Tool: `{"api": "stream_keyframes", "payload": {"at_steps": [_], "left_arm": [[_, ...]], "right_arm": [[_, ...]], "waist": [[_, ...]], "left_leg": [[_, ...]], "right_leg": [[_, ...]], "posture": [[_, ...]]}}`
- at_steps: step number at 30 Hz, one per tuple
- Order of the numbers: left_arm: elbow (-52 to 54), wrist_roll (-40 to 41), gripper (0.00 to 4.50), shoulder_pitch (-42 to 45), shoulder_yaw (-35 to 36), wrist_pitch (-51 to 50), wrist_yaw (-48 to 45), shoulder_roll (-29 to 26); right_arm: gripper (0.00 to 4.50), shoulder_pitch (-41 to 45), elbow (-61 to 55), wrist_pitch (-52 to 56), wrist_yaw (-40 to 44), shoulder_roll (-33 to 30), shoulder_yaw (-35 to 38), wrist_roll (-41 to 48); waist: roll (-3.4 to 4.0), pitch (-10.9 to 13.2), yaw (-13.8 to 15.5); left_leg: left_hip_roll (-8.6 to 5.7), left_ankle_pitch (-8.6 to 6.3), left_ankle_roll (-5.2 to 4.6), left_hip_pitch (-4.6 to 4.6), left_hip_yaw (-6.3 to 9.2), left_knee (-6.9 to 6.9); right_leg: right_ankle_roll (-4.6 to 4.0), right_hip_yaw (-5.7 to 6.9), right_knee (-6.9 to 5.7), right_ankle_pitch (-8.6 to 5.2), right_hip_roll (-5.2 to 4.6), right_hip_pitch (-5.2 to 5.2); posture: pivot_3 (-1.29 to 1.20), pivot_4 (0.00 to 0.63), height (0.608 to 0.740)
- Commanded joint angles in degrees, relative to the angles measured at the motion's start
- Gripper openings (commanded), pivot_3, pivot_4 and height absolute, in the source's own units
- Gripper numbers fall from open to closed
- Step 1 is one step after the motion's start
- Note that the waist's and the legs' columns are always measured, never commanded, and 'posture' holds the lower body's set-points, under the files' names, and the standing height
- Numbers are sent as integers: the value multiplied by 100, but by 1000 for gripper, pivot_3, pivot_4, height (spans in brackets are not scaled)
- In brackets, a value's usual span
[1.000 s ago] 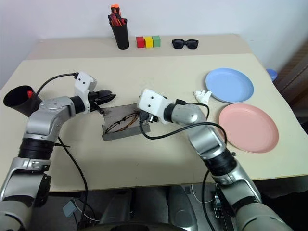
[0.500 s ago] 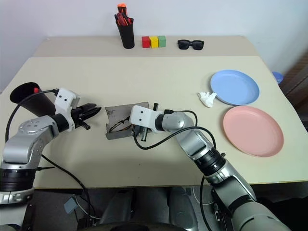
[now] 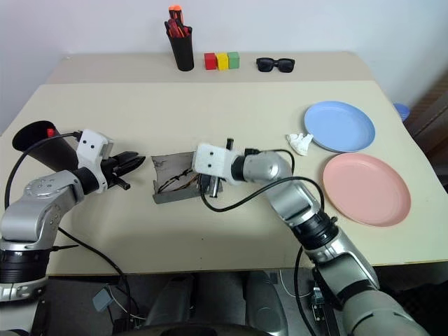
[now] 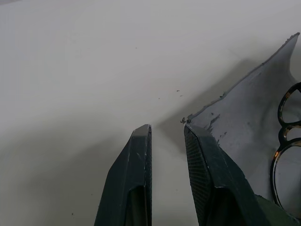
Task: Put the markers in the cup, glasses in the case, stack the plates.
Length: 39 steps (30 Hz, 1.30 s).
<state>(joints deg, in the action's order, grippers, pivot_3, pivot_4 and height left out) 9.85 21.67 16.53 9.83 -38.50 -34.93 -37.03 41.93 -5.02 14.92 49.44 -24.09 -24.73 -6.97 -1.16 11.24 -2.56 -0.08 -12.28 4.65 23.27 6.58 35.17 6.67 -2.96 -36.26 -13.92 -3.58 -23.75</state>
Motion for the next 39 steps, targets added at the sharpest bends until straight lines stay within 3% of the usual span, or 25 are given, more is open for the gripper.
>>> {"api": "stream_keyframes", "payload": {"at_steps": [1,2,3,8,13,16,20,21,29,36,39], "left_arm": [[210,33,1042,31,56,41,-1,-30],[224,29,1042,20,50,45,11,-26],[238,26,1042,11,51,42,29,-20],[331,58,1042,-104,113,36,70,-11],[374,59,1042,-154,101,40,107,20],[387,63,1042,-139,85,34,136,47],[429,71,1042,-151,90,25,164,69],[447,78,1042,-174,106,19,167,72],[508,123,1042,-204,130,-8,198,107],[398,74,1042,-83,1,37,178,152],[325,59,1042,8,-35,53,155,167]], "right_arm": [[31,279,504,-482,222,-33,-17,-39],[537,320,636,-572,250,-22,-27,-54],[761,343,720,-712,327,-35,-58,-72],[3205,376,1073,-1293,465,0,-143,-190],[3205,558,1754,-1769,486,181,-247,-351],[2380,649,2179,-2108,379,287,-292,-541],[333,656,2482,-2419,228,336,-303,-745],[81,630,2478,-2490,174,311,-295,-805],[81,244,1489,-2486,-666,166,115,-1160],[81,-334,889,-2915,-1975,-53,-11,-2402],[81,-641,856,-3144,-2169,-162,-155,-2701]], "waist": [[0,0,-1],[0,0,-1],[0,0,-1],[0,0,-9],[0,0,-8],[0,0,-4],[0,0,-2],[1,0,-2],[1,0,1],[0,0,4],[0,0,7]], "left_leg": [[0,0,0,0,0,0],[0,0,0,0,0,0],[0,0,0,0,-1,0],[0,0,0,0,0,-3],[0,0,0,0,-1,-1],[0,0,1,0,-1,-1],[0,1,1,0,-1,-2],[0,1,1,0,-1,-2],[0,1,1,0,0,-3],[0,1,2,0,-1,-2],[0,1,2,0,-1,-2]], "right_leg": [[0,0,0,0,0,1],[0,0,0,0,0,1],[0,0,0,0,0,1],[0,0,0,0,0,0],[0,-1,0,0,0,-1],[0,0,0,0,0,-1],[0,0,0,0,0,-1],[0,0,0,0,0,0],[0,0,-1,0,0,-1],[-1,-1,-1,0,0,-1],[-1,-1,0,0,0,-1]], "posture": [[0,150,740],[0,150,740],[0,150,740],[0,150,740],[0,150,740],[0,150,740],[0,150,740],[0,150,740],[0,150,740],[0,150,740],[0,150,740]]}}
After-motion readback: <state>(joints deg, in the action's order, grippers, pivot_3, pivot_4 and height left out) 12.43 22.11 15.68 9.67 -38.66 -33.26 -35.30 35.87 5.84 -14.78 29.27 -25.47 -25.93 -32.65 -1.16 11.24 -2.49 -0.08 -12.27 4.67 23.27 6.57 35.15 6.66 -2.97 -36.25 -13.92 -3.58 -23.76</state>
